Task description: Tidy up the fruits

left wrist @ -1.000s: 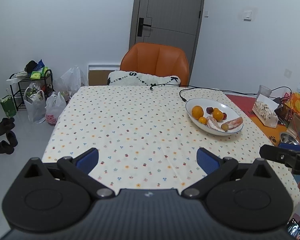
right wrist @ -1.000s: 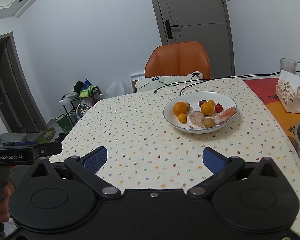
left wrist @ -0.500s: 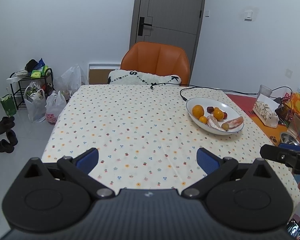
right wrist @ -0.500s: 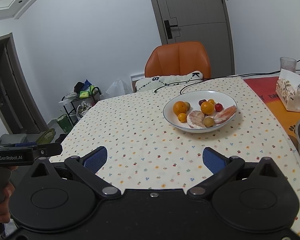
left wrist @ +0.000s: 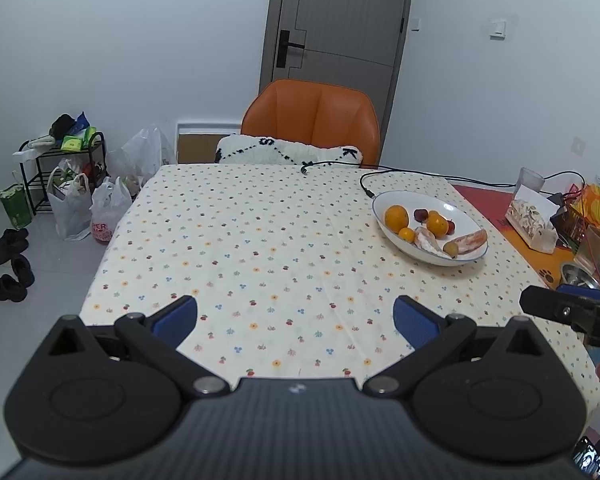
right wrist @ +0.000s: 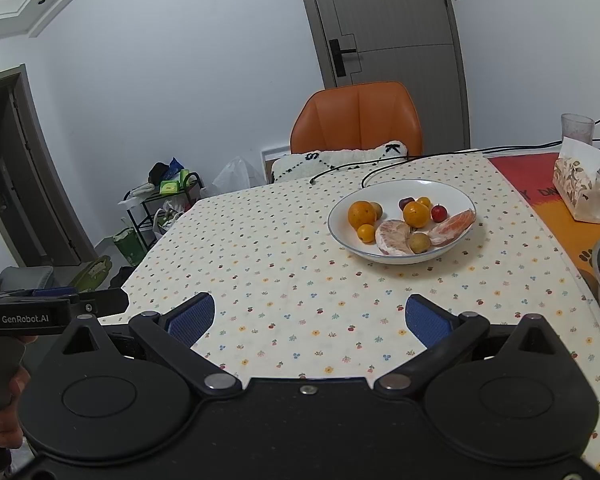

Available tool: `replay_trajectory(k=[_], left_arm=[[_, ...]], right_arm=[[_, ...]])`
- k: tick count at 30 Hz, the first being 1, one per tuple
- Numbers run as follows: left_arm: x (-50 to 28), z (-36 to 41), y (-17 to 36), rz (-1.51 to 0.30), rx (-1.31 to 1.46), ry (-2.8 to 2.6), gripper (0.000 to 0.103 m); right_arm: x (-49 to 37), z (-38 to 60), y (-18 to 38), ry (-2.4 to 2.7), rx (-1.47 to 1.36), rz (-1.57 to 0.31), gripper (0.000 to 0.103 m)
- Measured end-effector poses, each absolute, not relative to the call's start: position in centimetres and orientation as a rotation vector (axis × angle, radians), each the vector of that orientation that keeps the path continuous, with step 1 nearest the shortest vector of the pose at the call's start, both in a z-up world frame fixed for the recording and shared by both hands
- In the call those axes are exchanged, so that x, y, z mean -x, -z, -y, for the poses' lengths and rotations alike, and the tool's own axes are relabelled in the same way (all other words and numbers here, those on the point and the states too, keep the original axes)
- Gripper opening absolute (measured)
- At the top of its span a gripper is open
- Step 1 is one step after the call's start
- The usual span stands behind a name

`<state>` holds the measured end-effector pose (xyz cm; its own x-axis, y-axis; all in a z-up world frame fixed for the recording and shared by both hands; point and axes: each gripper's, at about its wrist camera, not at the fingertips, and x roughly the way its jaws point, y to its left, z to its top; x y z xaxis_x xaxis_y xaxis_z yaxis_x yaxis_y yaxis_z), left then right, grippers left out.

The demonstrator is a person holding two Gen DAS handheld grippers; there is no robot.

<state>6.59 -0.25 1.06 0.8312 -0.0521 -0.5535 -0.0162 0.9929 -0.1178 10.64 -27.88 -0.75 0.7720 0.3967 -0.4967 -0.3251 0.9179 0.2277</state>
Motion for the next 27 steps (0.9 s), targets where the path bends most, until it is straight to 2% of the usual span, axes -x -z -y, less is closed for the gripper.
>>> replay_trajectory(k=[27], left_arm=[[-7.26, 0.44, -0.4, -0.612, 0.116, 0.027, 0.103]], right_arm=[[-11.08, 28.06, 1.38, -0.376, -0.138, -0.577, 0.103]])
